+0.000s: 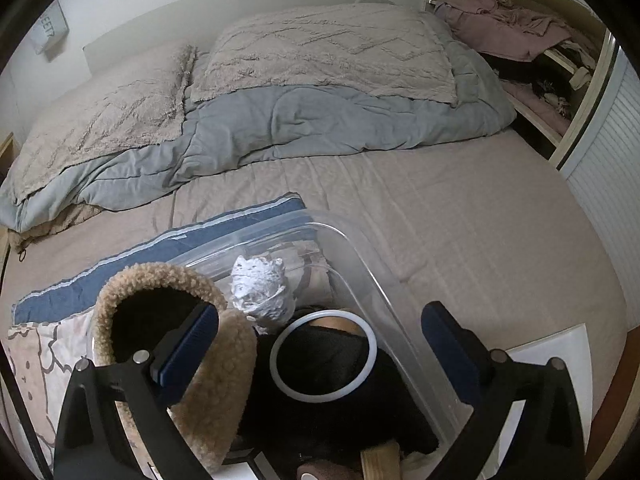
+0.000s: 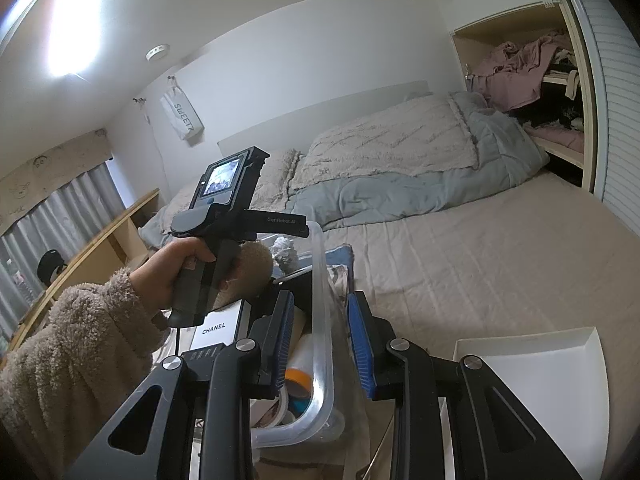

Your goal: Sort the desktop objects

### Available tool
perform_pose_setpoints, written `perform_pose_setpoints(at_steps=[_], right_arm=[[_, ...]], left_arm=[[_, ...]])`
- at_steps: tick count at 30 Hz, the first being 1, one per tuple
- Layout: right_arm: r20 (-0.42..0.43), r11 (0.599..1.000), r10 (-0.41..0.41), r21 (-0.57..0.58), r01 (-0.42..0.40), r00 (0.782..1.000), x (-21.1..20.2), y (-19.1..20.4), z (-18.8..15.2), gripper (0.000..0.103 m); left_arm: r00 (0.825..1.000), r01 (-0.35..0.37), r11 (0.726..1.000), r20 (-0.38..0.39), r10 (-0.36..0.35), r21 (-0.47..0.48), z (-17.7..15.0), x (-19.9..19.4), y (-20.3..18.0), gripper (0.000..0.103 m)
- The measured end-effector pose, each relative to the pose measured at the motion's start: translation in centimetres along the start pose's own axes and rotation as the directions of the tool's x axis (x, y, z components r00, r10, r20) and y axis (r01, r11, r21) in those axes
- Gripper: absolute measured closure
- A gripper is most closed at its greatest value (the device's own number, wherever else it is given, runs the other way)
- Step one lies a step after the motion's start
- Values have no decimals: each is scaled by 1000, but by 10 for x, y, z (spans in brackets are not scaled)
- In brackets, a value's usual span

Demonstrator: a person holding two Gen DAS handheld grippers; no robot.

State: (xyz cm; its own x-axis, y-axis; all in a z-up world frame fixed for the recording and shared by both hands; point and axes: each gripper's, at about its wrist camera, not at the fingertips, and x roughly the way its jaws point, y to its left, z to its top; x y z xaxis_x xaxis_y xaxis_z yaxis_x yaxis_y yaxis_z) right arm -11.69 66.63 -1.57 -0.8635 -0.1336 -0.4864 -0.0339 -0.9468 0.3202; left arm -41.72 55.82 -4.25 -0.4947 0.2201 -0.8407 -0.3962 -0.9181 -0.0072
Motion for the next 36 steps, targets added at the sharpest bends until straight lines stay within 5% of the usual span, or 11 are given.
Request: perform_pose_setpoints(at_steps=[20,36], right_arm=[[-41,999,14,-32,-15,999,19,6,-3,74],[-80,997,-17,-74,11,997,33,25,-18,74]], left_arm=[[998,56,998,38,-55,-31,-30,-32,20,1],[979,13,999,201,-20,38,-89,-110,58,1]])
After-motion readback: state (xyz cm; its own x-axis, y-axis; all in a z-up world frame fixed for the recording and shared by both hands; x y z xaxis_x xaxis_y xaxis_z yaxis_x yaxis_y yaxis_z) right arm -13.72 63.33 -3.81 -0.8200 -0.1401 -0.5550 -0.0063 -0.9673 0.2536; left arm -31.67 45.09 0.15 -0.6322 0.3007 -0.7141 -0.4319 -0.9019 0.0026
